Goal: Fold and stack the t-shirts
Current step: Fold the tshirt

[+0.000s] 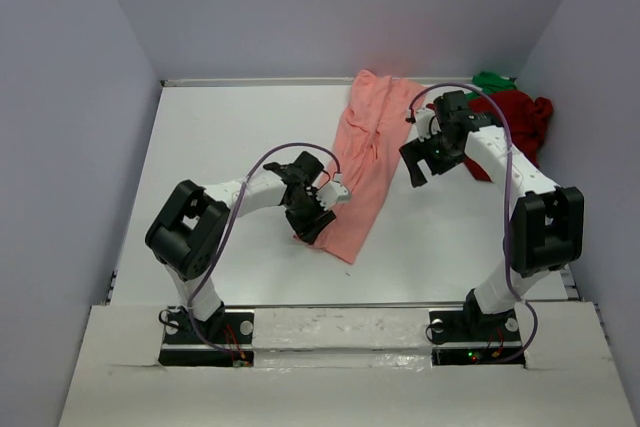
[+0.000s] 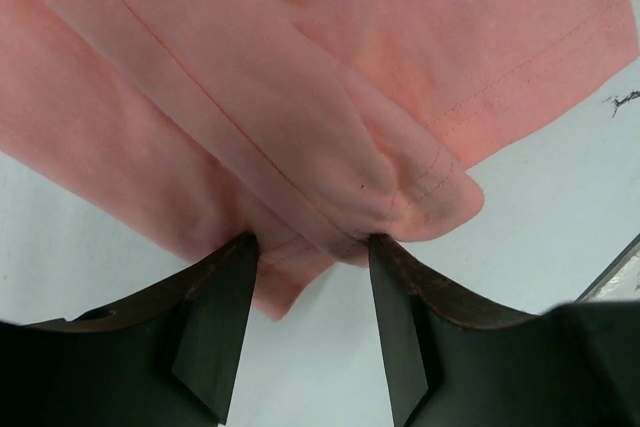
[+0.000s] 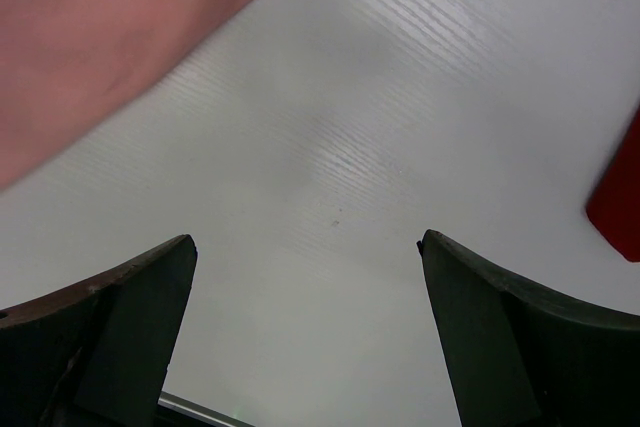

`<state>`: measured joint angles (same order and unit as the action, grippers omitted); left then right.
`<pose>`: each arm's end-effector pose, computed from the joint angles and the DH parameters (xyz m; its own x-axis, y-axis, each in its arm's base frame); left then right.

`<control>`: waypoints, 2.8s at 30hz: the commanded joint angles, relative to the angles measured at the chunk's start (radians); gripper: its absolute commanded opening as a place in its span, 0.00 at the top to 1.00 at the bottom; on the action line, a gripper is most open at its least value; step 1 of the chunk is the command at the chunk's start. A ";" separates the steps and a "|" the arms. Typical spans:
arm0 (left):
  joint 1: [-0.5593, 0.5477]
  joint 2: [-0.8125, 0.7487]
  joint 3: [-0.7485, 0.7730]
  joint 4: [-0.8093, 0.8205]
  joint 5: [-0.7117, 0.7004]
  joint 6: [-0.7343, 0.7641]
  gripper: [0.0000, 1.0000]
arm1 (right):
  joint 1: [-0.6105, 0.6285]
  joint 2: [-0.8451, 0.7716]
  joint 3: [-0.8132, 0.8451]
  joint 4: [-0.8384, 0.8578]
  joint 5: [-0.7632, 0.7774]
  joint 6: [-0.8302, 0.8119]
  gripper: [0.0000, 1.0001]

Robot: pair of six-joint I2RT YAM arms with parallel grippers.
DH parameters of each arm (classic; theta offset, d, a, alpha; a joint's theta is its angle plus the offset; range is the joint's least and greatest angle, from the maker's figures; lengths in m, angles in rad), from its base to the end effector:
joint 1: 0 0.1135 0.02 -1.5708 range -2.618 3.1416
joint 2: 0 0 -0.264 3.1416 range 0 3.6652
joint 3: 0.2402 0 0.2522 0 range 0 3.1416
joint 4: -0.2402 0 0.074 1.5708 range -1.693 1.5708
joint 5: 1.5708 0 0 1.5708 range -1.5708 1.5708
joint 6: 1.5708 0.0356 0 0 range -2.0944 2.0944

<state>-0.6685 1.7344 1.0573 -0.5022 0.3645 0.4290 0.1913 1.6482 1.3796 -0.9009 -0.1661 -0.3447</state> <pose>0.2530 -0.2160 0.1681 -0.3744 0.7909 -0.4841 0.9254 0.3518 -0.1409 0.3279 0.0695 0.2691 -0.7658 -0.4878 -0.4191 -0.5415 0.8406 0.0113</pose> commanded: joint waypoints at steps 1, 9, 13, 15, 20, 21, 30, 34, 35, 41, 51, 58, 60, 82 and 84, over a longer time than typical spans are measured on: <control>-0.006 0.060 0.007 -0.035 -0.012 0.002 0.37 | 0.004 0.022 0.050 -0.013 -0.030 -0.008 0.00; -0.006 0.077 0.044 -0.185 0.019 0.059 0.30 | 0.004 0.036 0.076 -0.027 -0.036 -0.014 0.00; -0.006 0.076 0.046 -0.257 -0.007 0.071 0.27 | 0.004 0.053 0.091 -0.033 -0.062 -0.014 0.00; -0.006 0.077 0.044 -0.275 -0.015 0.076 0.27 | 0.004 0.062 0.096 -0.035 -0.090 -0.016 0.00; -0.006 0.099 0.070 -0.331 0.013 0.100 0.27 | 0.004 0.139 0.124 -0.041 -0.142 -0.020 0.00; -0.006 0.103 0.088 -0.357 0.020 0.111 0.28 | 0.004 0.172 0.142 -0.036 -0.142 -0.020 0.00; -0.091 0.174 0.214 -0.461 0.096 0.171 0.31 | 0.022 0.405 0.415 -0.043 -0.165 -0.028 0.00; -0.150 0.201 0.273 -0.476 0.129 0.188 0.31 | 0.042 0.484 0.541 -0.072 -0.173 -0.036 0.00; -0.181 0.220 0.295 -0.480 0.143 0.192 0.31 | 0.042 0.522 0.606 -0.094 -0.176 -0.036 0.00; -0.253 0.287 0.377 -0.495 0.175 0.194 0.31 | 0.062 0.605 0.713 -0.136 -0.167 -0.051 0.00; -0.298 0.332 0.474 -0.506 0.226 0.189 0.33 | 0.062 0.686 0.742 -0.127 -0.167 -0.059 0.00; -0.298 0.271 0.566 -0.496 0.248 0.154 0.27 | 0.071 0.789 0.857 -0.161 -0.162 -0.053 0.00; -0.293 0.249 0.610 -0.519 0.254 0.152 0.19 | 0.071 0.808 0.880 -0.165 -0.159 -0.051 0.00; 0.340 -0.205 0.488 -0.400 0.034 0.011 0.01 | 0.082 1.009 1.178 -0.049 -0.177 -0.034 0.00; 0.375 -0.214 0.457 -0.358 0.016 -0.016 0.01 | 0.082 1.007 1.173 0.022 -0.173 -0.031 0.00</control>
<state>-0.3393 1.5646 1.5631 -0.9379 0.4057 0.4721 0.2634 2.6274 2.5256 -1.0222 -0.3264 -0.3847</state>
